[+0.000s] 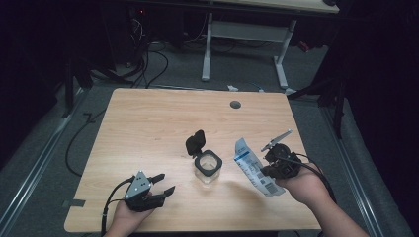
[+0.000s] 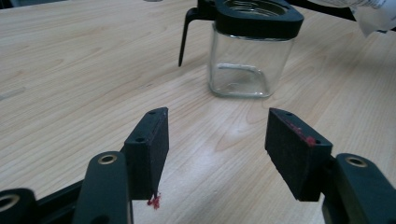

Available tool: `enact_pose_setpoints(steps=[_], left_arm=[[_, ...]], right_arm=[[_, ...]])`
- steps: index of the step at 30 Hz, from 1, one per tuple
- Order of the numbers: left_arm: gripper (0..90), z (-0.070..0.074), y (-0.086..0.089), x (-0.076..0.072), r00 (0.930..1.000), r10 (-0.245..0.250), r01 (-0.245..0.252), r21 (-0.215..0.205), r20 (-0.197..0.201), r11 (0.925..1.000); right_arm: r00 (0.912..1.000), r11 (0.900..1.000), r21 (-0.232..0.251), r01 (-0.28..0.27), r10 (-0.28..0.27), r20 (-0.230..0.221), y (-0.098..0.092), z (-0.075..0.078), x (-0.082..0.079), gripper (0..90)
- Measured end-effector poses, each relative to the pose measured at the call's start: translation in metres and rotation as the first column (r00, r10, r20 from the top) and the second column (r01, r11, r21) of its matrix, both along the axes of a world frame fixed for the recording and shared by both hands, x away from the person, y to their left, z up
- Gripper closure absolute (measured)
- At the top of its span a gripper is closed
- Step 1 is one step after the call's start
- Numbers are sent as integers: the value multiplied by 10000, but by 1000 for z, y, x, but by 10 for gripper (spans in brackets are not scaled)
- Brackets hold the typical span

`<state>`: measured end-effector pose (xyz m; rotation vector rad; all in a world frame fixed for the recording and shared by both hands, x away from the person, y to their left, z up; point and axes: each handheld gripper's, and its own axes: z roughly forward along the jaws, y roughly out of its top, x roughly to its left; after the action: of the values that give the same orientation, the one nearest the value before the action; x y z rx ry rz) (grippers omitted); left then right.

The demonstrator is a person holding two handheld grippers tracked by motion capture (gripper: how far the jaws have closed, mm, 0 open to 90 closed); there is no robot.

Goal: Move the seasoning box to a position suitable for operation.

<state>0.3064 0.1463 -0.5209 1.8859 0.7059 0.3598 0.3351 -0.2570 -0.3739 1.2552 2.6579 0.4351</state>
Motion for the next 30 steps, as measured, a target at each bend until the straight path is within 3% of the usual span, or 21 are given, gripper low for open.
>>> enact_pose_setpoints(steps=[16, 22, 30], left_arm=[[385, 3, -19, -8, 9991, -403, 407, -282, 162, 9988], [345, 6, -44, -12, 9962, -850, 861, -606, 194, 9944], [321, 9, -84, -14, 9873, -1572, 1583, -614, 231, 9855]], right_arm=[[9994, 9991, -279, -319, 315, -137, 24, 17, 6, 900], [9985, 9981, -367, -502, 494, -242, 33, 20, 9, 900], [9977, 9977, -281, -620, 612, -279, 47, 25, 11, 900]])
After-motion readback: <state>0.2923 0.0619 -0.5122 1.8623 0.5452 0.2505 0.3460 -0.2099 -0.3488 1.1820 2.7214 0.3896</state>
